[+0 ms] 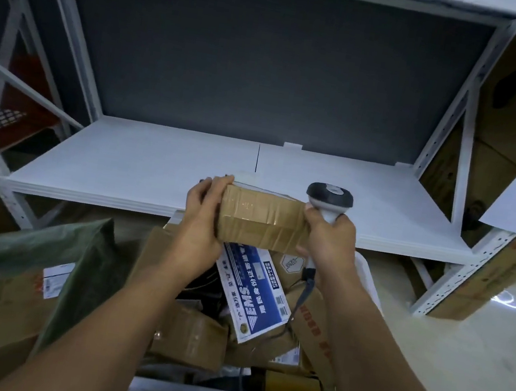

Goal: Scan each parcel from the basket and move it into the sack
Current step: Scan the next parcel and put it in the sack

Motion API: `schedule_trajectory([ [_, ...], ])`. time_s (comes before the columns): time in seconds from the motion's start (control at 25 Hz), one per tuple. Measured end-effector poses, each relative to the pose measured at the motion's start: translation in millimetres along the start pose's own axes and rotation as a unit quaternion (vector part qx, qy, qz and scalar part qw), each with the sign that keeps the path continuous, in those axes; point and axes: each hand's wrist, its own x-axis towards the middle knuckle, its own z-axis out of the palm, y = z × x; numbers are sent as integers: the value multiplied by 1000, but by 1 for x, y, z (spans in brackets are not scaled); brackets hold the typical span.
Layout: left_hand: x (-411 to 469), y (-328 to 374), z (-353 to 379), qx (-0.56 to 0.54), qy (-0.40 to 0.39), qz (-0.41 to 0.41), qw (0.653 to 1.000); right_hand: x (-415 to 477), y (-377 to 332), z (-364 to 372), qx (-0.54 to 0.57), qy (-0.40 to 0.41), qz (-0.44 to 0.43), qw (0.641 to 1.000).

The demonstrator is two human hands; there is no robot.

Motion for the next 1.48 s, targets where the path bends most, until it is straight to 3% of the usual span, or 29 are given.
schedule_trajectory([
  [0.16, 5, -2, 9, -132, -76, -35, 988, 3, 26, 4, 15, 12, -7, 1000],
  [0.2, 5, -3, 12, -215, -55, -60, 973, 4, 27, 5, 19, 8, -6, 1000],
  [0.28, 12, -7, 18, -385, 43, -133, 912, 10, 27, 9, 34, -6, -2, 999],
  [0.32, 17, -8, 18, -422, 90, -158, 888, 11, 27, 11, 45, -15, 0, 999],
  [0.48, 24, -13, 8, -418, 174, -184, 873, 7, 28, 17, 58, -44, 15, 997],
  [0.64, 18, -21, 1, -504, 122, -198, 832, 3, 28, 13, 87, -53, 13, 995],
  [0.88, 2, 0, 3, -467, -39, -177, 865, 4, 28, -1, 59, 8, -28, 998],
  [1.12, -2, 6, 11, -392, -13, -255, 884, 2, 23, -11, 55, 25, -50, 997],
  [1.32, -3, 1, 14, -337, -111, -284, 891, 0, 20, -17, 56, 15, -49, 997],
  [1.48, -5, 5, 20, -295, -175, -253, 904, -4, 18, -13, 15, -16, -77, 997],
])
